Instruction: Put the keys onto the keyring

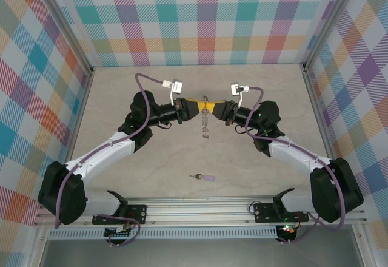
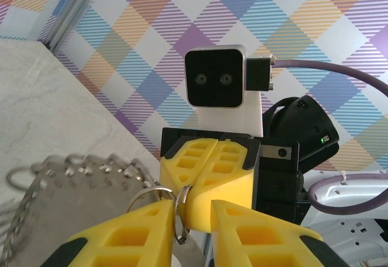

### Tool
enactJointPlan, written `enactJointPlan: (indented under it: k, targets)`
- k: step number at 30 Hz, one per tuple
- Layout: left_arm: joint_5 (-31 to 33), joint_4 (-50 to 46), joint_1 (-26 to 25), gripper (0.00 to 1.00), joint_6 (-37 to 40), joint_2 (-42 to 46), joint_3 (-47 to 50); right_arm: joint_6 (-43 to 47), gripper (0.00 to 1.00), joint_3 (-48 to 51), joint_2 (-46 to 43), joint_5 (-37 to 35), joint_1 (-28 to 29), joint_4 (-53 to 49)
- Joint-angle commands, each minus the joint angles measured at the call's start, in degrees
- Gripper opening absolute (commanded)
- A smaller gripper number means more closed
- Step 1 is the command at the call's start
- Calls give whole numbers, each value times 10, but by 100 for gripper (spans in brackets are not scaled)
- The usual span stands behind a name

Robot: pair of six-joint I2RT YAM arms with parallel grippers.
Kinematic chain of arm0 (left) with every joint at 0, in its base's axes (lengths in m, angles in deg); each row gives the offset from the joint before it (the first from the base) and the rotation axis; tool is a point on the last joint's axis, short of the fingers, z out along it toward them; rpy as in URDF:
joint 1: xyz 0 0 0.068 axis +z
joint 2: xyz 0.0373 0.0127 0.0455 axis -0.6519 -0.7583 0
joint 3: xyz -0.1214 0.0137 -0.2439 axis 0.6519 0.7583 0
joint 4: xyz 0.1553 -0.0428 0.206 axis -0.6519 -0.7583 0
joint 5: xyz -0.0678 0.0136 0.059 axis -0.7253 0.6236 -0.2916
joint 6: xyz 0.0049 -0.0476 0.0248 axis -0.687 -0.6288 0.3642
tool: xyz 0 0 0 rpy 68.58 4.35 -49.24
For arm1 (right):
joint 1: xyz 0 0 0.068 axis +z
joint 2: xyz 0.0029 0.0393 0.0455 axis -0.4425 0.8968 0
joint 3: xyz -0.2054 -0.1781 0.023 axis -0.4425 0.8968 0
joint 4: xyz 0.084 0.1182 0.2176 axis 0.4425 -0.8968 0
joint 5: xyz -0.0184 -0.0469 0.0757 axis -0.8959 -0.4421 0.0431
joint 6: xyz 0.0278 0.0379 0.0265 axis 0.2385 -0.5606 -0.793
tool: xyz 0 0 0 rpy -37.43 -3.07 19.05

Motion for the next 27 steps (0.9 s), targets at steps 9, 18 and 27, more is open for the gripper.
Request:
enactJointPlan:
  k: [9, 18, 27]
  targets:
    - [-10, 37, -13, 8, -1, -9, -6, -8, 0, -8, 8, -10, 2, 41]
    - [-2, -32, -15, 0, 56, 1, -26, 22, 51, 3, -41, -32, -14, -58]
    - [-41, -207, -14, 0, 213, 8, -99, 119, 56, -5, -184, -16, -81, -280]
